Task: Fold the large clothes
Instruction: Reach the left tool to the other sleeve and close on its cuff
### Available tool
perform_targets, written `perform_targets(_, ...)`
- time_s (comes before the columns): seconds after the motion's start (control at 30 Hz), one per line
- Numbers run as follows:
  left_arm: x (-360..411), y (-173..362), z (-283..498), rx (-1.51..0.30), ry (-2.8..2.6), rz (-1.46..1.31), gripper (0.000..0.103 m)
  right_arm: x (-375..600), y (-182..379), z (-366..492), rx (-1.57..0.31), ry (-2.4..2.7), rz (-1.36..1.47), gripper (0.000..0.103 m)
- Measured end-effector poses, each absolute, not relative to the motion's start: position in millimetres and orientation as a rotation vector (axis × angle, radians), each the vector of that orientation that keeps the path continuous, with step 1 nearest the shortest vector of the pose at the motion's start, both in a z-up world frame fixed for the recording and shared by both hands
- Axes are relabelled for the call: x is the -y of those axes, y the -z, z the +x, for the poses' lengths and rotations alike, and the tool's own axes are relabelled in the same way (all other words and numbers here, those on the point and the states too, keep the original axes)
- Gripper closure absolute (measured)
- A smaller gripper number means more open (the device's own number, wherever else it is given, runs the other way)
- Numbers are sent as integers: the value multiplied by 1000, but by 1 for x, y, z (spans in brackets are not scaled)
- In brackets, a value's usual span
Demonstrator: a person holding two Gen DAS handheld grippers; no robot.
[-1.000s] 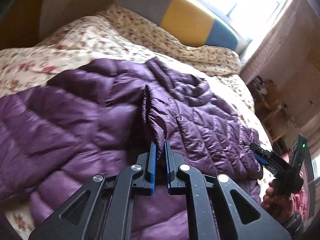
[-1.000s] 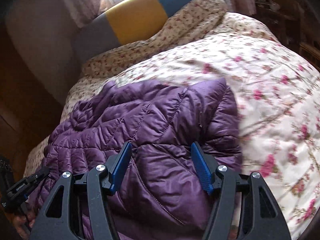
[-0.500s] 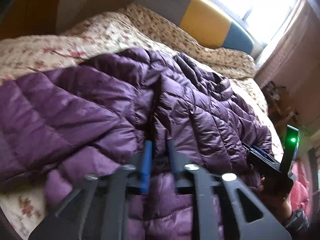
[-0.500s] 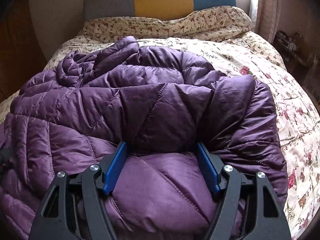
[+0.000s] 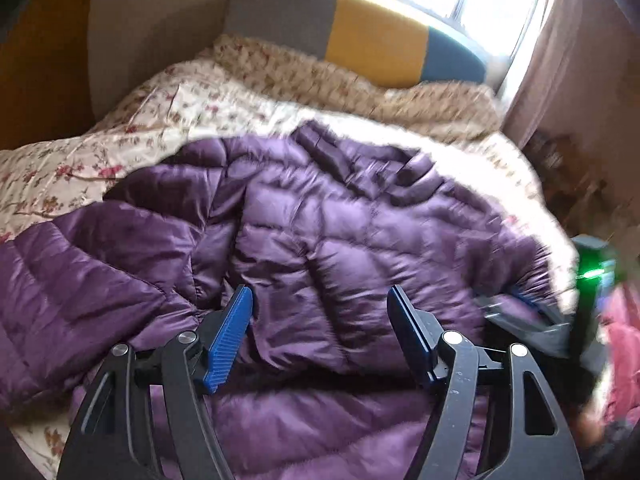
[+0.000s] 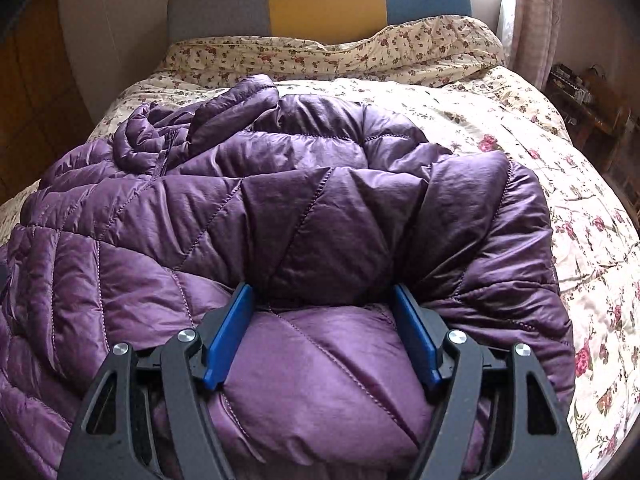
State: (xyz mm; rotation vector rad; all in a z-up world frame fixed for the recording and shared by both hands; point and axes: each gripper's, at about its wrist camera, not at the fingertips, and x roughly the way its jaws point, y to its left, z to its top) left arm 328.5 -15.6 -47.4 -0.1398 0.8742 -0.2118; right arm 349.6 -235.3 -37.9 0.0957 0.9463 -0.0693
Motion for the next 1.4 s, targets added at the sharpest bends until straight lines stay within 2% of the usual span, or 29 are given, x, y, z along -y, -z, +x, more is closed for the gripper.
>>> perform_targets(0.07, 13, 70, 339, -935, 197, -154, 35, 234, 36, 348, -943, 70, 93, 32)
perform_targets(0.2, 17, 78, 336, -911, 175, -137, 35, 233, 36, 348, -940, 74, 81, 31)
perform_targets(0.8, -59, 41, 263, -850, 69, -274, 35, 230, 37, 349, -937, 85, 61, 29)
perform_targets(0.87, -76, 41, 250, -854, 39, -285, 34, 230, 37, 349, -937, 86, 60, 29)
perform_targets(0.93, -93, 41, 239, -858, 11, -305, 29, 230, 36, 349, -937, 89, 58, 28)
perform_targets(1.4, -301, 57, 106, -806, -403, -732, 29, 231, 36, 348, -933, 98, 47, 28)
